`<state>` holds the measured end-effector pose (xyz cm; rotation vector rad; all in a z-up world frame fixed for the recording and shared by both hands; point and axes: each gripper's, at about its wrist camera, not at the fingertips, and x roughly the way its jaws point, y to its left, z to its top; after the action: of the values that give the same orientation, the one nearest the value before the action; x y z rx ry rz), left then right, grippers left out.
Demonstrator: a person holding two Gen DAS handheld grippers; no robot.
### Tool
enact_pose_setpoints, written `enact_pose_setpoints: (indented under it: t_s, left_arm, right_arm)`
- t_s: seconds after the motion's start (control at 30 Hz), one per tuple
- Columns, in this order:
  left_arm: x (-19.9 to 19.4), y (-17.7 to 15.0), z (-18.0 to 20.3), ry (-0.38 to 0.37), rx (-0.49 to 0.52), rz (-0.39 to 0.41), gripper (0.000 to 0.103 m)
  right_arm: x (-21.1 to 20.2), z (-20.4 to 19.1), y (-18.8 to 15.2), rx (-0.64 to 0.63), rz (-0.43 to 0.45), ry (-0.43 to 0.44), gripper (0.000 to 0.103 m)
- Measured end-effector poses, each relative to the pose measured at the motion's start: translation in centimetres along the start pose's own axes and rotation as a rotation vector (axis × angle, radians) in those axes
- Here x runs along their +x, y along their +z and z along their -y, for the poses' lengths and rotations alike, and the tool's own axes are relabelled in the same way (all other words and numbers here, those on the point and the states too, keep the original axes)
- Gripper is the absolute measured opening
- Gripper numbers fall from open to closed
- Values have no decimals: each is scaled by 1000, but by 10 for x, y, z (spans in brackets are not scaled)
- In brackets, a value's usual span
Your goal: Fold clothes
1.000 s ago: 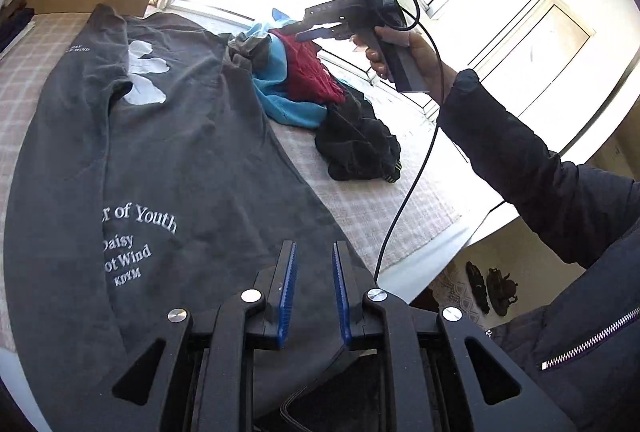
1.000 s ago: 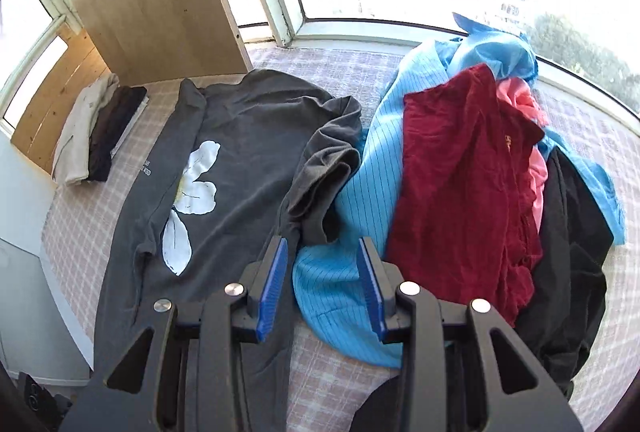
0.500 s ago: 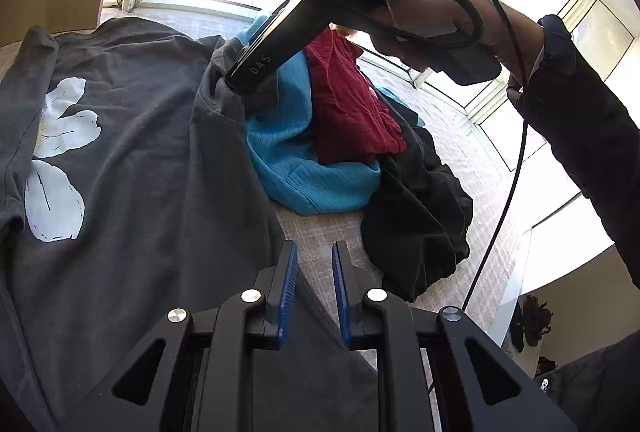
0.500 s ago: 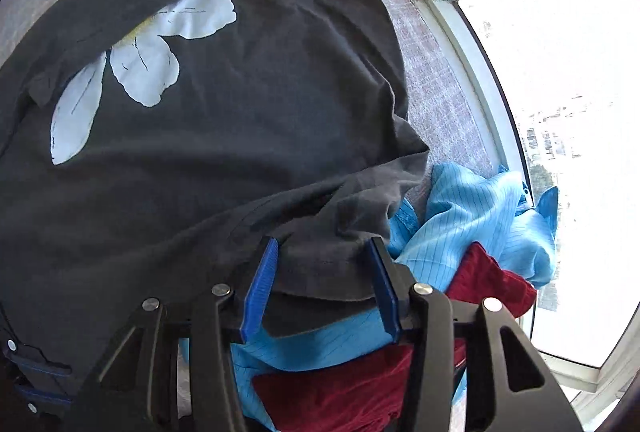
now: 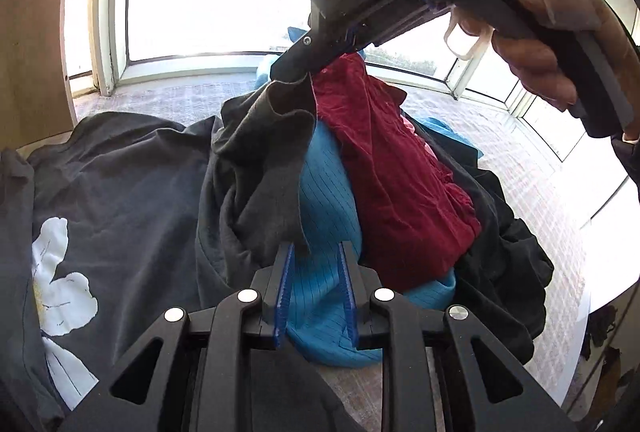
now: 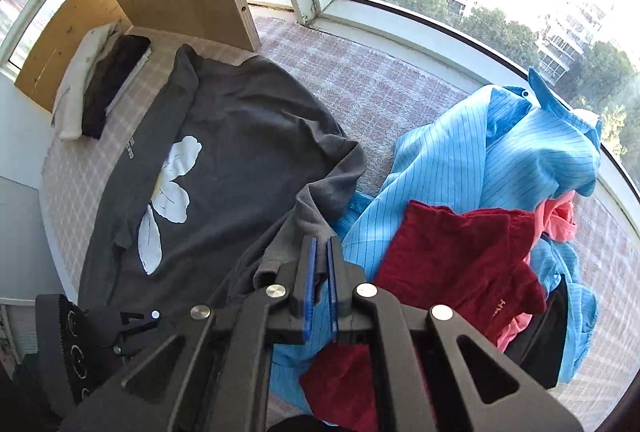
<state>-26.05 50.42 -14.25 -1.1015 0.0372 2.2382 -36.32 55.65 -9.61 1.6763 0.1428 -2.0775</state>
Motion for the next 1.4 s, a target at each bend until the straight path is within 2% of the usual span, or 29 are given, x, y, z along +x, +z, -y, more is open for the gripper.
enact_pose_setpoints:
  t_s: [0.07,0.1,0.17,0.23,0.33,0.4,0.43,0.47,0.5,0.6,0.67,0.8,0.97,1.1,1.23,1.33,1.4]
  left_arm:
    - [14,7,-1,15,23,-11,22]
    - [16,6,-4,0,18,-11,20]
    - [18,3,-11,-47,-3,-4,2]
    - [16,0,-19,-95,-35,15,2]
    - [2,-7,-30,-157,-101,65,2]
    - [-5,-7,-30,-188,-113,92,2]
    - [-6,-7,-28,-193,-104,95,2]
    - [-6,-6,-26,-195,-90,94,2]
    - [-6,-5,-24,-196,-75,93,2]
    - [-5,-2,-21,-205,-48,89,2]
    - [-2,0,-25,-218,-63,88,2]
    - [-1,0,-30,-237,-82,95,2]
    - [-2,-2,-32,-236,-79,101,2]
    - [-3,-1,-32,-239,-85,106,2]
    - [-4,-2,-28,-241,-76,103,2]
    - [-3,-2,-28,-241,-79,102,2]
    - [-4,-3,-31,-248,-90,104,2]
  right_arm:
    - [-3,12,0,68,9,50,6]
    - [-4,19,1,107,10,74,6]
    - [-2,33,1,180,4,104,6]
    - [-2,46,2,232,-6,104,6]
    - [-10,46,1,142,-38,-113,6]
    - [-24,38,5,104,1,-96,11]
    - [-30,30,7,71,16,-81,23]
    - [-32,16,10,4,21,-75,40]
    - [-32,2,12,-68,22,-76,51]
    - [-14,-32,15,-272,-36,-159,52]
    - [-1,-35,14,-333,-83,-185,52]
    - [13,-36,8,-377,-118,-182,52]
    - [15,-55,-1,-471,-155,-176,52]
    - [13,-64,-3,-495,-162,-158,52]
    - [34,-71,1,-520,-188,-222,49]
    - [49,-71,10,-501,-179,-214,34]
    - [57,-64,17,-454,-165,-207,4]
